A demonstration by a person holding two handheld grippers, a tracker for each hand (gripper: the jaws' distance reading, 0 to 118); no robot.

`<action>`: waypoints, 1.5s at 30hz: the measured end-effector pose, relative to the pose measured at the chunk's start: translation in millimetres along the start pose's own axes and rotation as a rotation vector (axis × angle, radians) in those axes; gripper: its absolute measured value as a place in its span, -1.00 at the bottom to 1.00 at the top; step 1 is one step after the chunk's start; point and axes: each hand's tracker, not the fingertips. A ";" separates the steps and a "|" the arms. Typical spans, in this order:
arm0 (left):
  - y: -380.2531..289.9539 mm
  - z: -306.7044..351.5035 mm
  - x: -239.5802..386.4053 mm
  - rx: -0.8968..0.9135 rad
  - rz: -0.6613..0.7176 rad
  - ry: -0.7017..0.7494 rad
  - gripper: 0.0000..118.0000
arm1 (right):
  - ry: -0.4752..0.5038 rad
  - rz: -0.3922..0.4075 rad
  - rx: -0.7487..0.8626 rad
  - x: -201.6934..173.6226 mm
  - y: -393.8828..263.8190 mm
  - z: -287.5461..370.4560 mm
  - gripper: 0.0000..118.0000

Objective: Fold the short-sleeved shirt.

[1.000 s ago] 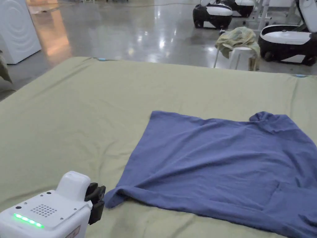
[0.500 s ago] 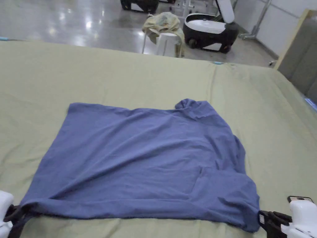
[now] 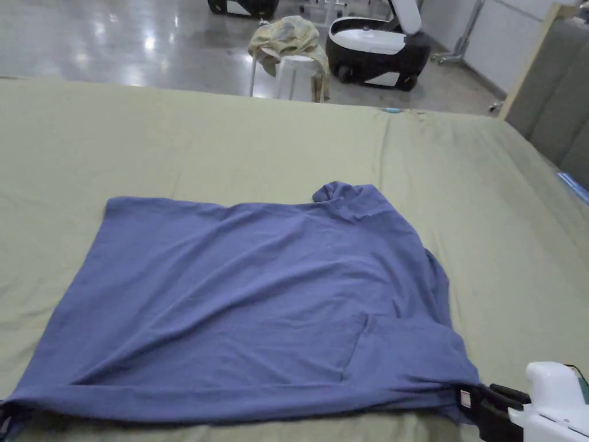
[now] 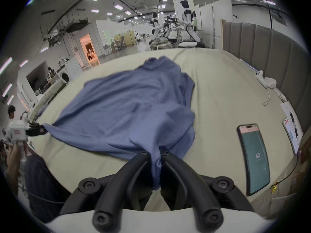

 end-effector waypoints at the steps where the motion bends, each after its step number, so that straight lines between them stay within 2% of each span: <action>1: 6.4 5.5 -0.6 0.010 -0.017 0.004 -0.90 | 0.021 -0.022 0.013 -4.9 10.5 12.2 -0.88; 4: 39.7 10.0 -4.4 0.025 -0.043 0.003 -0.90 | 0.061 -0.066 -0.001 4.4 47.6 22.5 -0.88; 6: 68.2 1.8 -9.9 0.040 -0.037 -0.020 -0.90 | 0.049 -0.052 0.008 3.9 77.6 16.2 -0.88; 8: 101.2 -22.2 -21.2 0.015 0.034 -0.103 -0.90 | 0.022 -0.024 0.014 7.7 110.3 -2.7 -0.88; 10: 130.6 -52.5 -26.1 -0.006 0.033 -0.077 -0.90 | -0.020 -0.005 -0.003 -0.3 138.6 -27.5 -0.88; 12: 153.5 -88.1 -30.5 -0.070 0.054 -0.046 -0.90 | -0.061 -0.041 -0.042 4.0 157.2 -64.5 -0.88; 16: 176.7 -154.9 -40.0 -0.184 0.200 -0.041 -0.90 | -0.102 -0.134 -0.134 9.4 169.6 -138.7 -0.87; 20: 167.8 -175.8 -34.6 -0.242 0.182 -0.010 -0.89 | -0.114 -0.182 -0.167 13.8 162.2 -161.9 -0.86; 21: 164.4 -170.7 -33.3 -0.227 0.180 -0.004 -0.83 | -0.107 -0.184 -0.158 24.4 160.0 -163.5 -0.70; 23: 156.1 -144.0 -31.1 -0.108 0.189 -0.003 -0.08 | -0.075 -0.157 -0.084 22.0 157.3 -142.4 0.57; 24: 150.8 -126.7 -29.2 -0.043 0.182 -0.025 0.16 | -0.056 -0.125 -0.064 18.2 155.2 -130.0 0.89; 25: 141.9 -105.3 -22.6 0.031 0.151 -0.005 0.24 | -0.038 -0.086 -0.015 11.5 148.5 -109.0 0.95; 27: 116.1 -64.1 -6.9 0.247 0.057 0.056 0.24 | -0.015 -0.016 0.122 -1.8 133.3 -71.3 0.93; 29: 88.2 -34.8 -1.1 0.360 0.028 0.049 0.24 | -0.010 0.055 0.220 -18.0 109.3 -37.4 0.88; 30: 76.7 -28.0 2.7 0.357 0.033 0.069 0.24 | -0.040 0.094 0.248 -22.9 98.6 -28.7 0.73; 31: 64.8 -21.2 6.4 0.328 0.026 0.080 0.16 | -0.075 0.137 0.256 -27.7 87.3 -21.3 0.06; 32: 57.3 -22.9 2.7 0.288 0.005 0.110 -0.12 | -0.097 0.164 0.237 -30.7 77.9 -16.9 -0.62; 33: 50.0 -22.2 3.7 0.241 0.001 0.137 -0.76 | -0.116 0.172 0.213 -22.3 70.2 -24.7 -0.96; 34: 41.9 -22.3 3.1 0.191 0.003 0.134 -0.94 | -0.145 0.177 0.188 -22.2 62.7 -24.8 -0.95; 37: 35.1 -31.3 -16.6 0.084 0.052 0.059 -0.94 | -0.087 0.162 0.142 -22.4 48.2 -19.7 -0.95; 40: 34.9 -44.5 -28.9 0.064 0.045 0.078 -0.94 | -0.108 0.155 0.136 -23.7 38.2 -18.7 -0.95; 41: 38.3 -50.5 -32.0 0.052 0.044 0.074 -0.90 | -0.101 0.150 0.122 -25.7 37.8 -19.8 -0.95; 42: 41.8 -56.3 -34.1 0.047 0.038 0.068 -0.67 | -0.103 0.147 0.115 -26.5 36.1 -21.2 -0.95; 43: 46.8 -64.1 -36.4 0.043 0.027 0.086 -0.07 | -0.103 0.149 0.107 -27.1 34.5 -22.8 -0.95; 44: 50.9 -70.1 -28.4 0.045 0.026 0.073 0.28 | -0.103 0.152 0.097 -27.7 33.4 -24.7 -0.95; 45: 56.2 -77.8 -30.2 0.042 0.028 0.069 0.34 | -0.106 0.154 0.092 -28.8 33.9 -26.2 -0.95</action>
